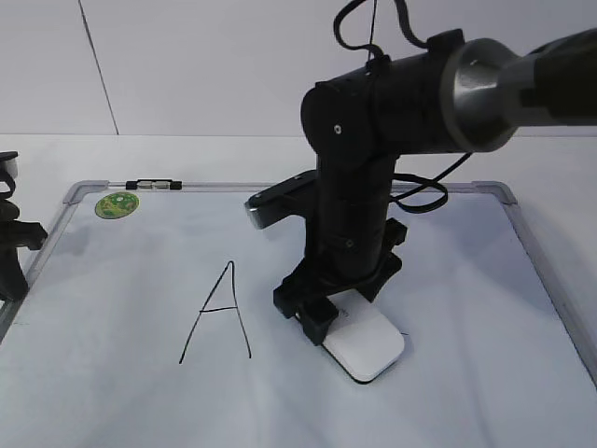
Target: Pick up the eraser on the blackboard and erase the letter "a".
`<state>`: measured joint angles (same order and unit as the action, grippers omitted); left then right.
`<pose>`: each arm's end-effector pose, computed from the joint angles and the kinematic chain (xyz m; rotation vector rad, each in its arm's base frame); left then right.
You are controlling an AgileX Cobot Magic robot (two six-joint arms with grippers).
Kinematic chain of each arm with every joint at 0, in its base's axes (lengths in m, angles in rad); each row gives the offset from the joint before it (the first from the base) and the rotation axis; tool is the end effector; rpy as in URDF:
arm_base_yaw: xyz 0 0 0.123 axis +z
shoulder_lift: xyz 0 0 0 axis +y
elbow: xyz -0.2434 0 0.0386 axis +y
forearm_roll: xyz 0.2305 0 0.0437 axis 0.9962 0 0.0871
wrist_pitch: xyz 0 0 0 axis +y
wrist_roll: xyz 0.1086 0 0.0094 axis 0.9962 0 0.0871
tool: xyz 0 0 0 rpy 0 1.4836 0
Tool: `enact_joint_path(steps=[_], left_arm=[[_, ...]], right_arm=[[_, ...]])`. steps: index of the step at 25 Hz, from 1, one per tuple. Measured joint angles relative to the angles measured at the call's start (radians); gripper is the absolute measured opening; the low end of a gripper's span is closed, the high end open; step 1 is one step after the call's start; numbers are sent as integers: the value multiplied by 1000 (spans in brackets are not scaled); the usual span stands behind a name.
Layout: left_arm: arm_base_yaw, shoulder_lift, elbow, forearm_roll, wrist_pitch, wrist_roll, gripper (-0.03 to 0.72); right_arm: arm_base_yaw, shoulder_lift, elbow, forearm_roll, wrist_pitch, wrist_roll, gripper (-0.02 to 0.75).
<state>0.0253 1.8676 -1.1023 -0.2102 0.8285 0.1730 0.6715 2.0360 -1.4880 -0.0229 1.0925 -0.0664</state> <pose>0.3129 -0.0089 0.1089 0.0157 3.0534 -0.2329 0.2872 0.2254 0.1315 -1.1398 2.9030 -0.0223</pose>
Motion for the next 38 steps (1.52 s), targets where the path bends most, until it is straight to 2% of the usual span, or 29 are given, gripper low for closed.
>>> enact_joint_path(steps=[9, 14, 18, 25, 29, 32, 38], left_arm=[[0, 0, 0, 0, -3, 0, 16], [0, 0, 0, 0, -5, 0, 16], [0, 0, 0, 2, -5, 0, 16], [0, 0, 0, 2, -5, 0, 16], [0, 0, 0, 2, -5, 0, 16], [0, 0, 0, 2, -5, 0, 16], [0, 0, 0, 0, -5, 0, 16]], right_arm=[[-176, 0, -2, -69, 0, 40, 563], [-197, 0, -2, -70, 0, 44, 563], [-162, 0, -2, -67, 0, 40, 563], [34, 0, -2, -55, -4, 27, 563], [64, 1, -2, -63, -10, 25, 563], [35, 2, -2, -77, -10, 47, 563], [-139, 2, -2, -87, -18, 59, 562]])
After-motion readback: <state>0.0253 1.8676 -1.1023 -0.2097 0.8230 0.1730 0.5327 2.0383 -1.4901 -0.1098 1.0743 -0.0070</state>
